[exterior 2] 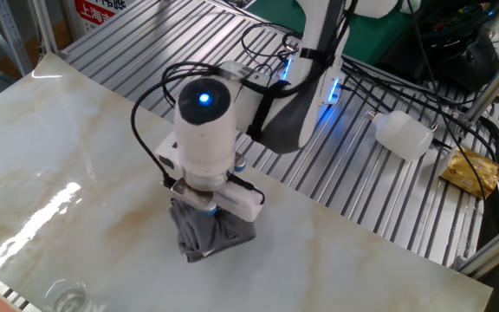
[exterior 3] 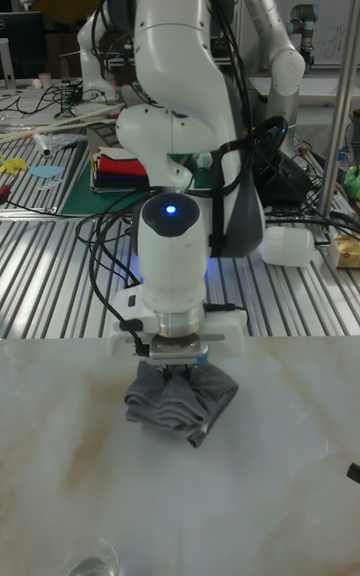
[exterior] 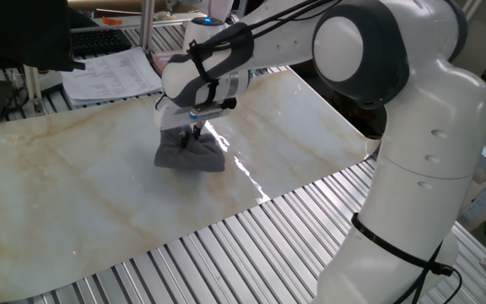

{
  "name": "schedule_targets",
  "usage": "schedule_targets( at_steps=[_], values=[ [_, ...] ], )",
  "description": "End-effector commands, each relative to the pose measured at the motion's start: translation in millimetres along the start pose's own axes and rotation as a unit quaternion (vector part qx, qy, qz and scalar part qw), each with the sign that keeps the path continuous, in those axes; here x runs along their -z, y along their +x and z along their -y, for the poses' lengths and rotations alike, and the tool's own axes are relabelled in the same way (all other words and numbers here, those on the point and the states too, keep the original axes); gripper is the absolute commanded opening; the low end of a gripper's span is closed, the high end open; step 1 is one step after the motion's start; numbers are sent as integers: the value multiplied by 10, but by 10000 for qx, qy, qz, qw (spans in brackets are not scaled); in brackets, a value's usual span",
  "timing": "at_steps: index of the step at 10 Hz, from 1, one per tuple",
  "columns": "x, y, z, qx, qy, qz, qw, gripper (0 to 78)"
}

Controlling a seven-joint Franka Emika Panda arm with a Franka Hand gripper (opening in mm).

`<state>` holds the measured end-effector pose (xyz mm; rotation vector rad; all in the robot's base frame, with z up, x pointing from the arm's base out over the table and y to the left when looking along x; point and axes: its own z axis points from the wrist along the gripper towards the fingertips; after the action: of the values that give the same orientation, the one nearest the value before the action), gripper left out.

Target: Clean the tabletop with a sponge

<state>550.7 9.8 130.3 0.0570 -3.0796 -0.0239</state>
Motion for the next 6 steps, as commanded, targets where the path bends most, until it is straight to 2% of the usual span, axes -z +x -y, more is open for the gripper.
schedule_targets(
  at_steps=[1, 3, 4, 5, 6],
  values=[
    [15, -64, -233, 63, 33, 59, 10000, 12],
    [4, -99, -503, 104, 62, 52, 9999, 12],
    [4, -100, -532, 101, 61, 52, 9999, 12],
    [-1, -100, -864, -62, 65, 62, 9999, 12],
    [-22, -93, -1061, -167, 107, 66, 9998, 12]
  ],
)
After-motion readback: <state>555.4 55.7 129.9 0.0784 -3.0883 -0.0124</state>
